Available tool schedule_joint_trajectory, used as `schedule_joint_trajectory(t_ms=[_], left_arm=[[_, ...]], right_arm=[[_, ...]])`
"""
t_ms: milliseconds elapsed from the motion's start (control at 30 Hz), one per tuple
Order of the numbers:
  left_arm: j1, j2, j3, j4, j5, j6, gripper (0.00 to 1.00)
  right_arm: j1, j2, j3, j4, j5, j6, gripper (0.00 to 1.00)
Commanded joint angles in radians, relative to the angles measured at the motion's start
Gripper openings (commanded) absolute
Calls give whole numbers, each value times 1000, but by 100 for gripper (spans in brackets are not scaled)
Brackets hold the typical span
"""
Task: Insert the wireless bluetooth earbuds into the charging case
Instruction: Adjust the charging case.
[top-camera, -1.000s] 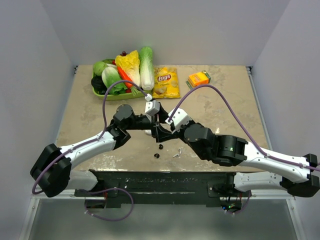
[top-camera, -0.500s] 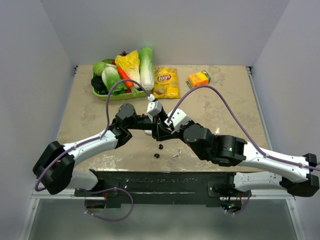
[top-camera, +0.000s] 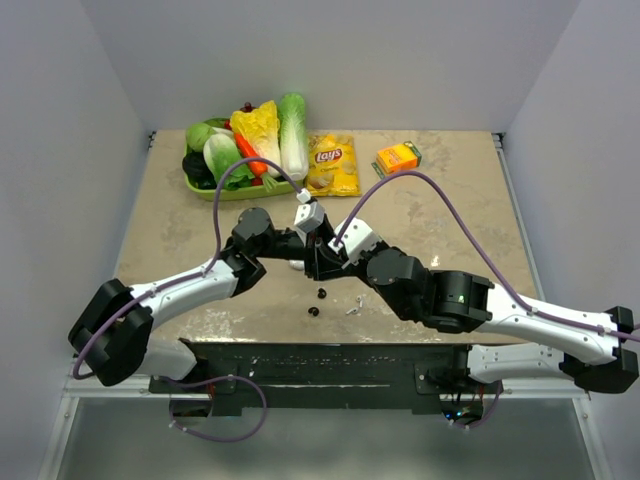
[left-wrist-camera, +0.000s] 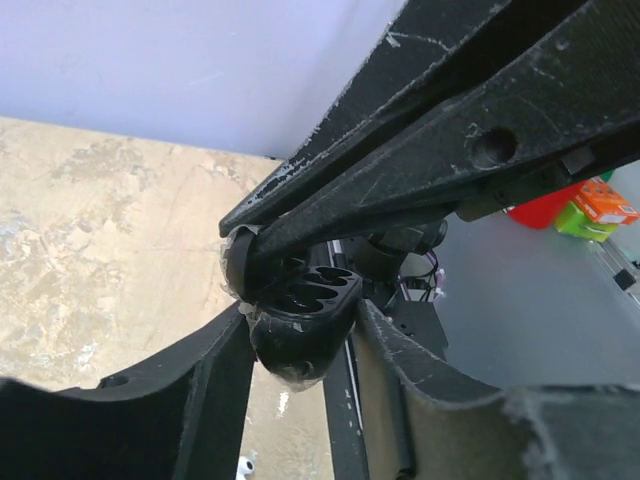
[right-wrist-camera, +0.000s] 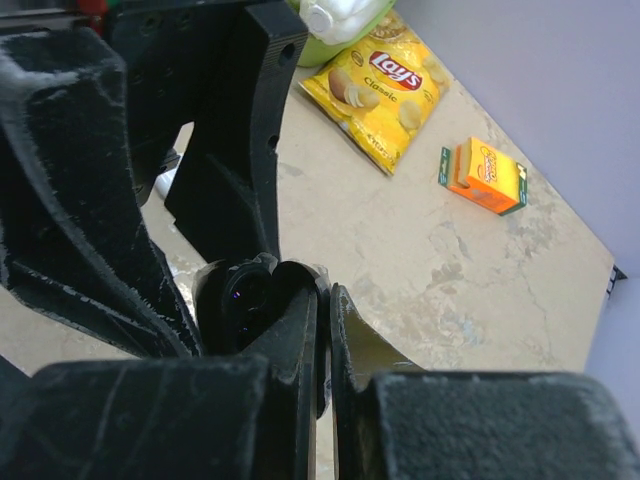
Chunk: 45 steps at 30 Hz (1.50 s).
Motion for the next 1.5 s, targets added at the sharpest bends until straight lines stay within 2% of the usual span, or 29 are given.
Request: schedule_joint_trajectory(t_ms=[0, 167, 267, 300, 500, 533, 567, 667, 767, 1000, 1267, 1400, 1467], left_arm=[[6, 23, 35, 63, 15, -11, 42], [6, 28, 29, 79, 22, -19, 28], [6, 31, 26, 91, 28, -19, 14], [6, 34, 23, 96, 31, -19, 1], [6, 34, -10, 134, 36, -26, 0], [6, 37, -7, 130, 39, -26, 13], [6, 37, -5, 117, 39, -25, 40], [6, 35, -8, 113, 32, -22, 55], [6, 31, -11, 110, 27, -17, 59], [6, 38, -10, 94, 36, -14, 60], [4, 42, -34, 90, 39, -14, 72], [4, 42, -39, 90, 36, -14, 70], [4, 45, -37, 93, 38, -14, 65]], right_arm=[[8, 1, 6, 46, -13, 8, 0], [9, 5, 6, 46, -20, 7, 0], [9, 5, 5, 47, -32, 8, 0], [11, 7, 5, 47, -35, 11, 0], [11, 1, 14, 49, -73, 13, 0], [11, 2, 17, 41, -75, 11, 0], [9, 8, 18, 35, -73, 11, 0], [9, 11, 22, 32, -75, 11, 0], [11, 11, 25, 35, -78, 11, 0], [9, 10, 29, 33, -79, 11, 0], [11, 7, 43, 38, -76, 1, 0], [11, 8, 46, 43, -73, -2, 0], [11, 7, 46, 41, -73, -4, 0]])
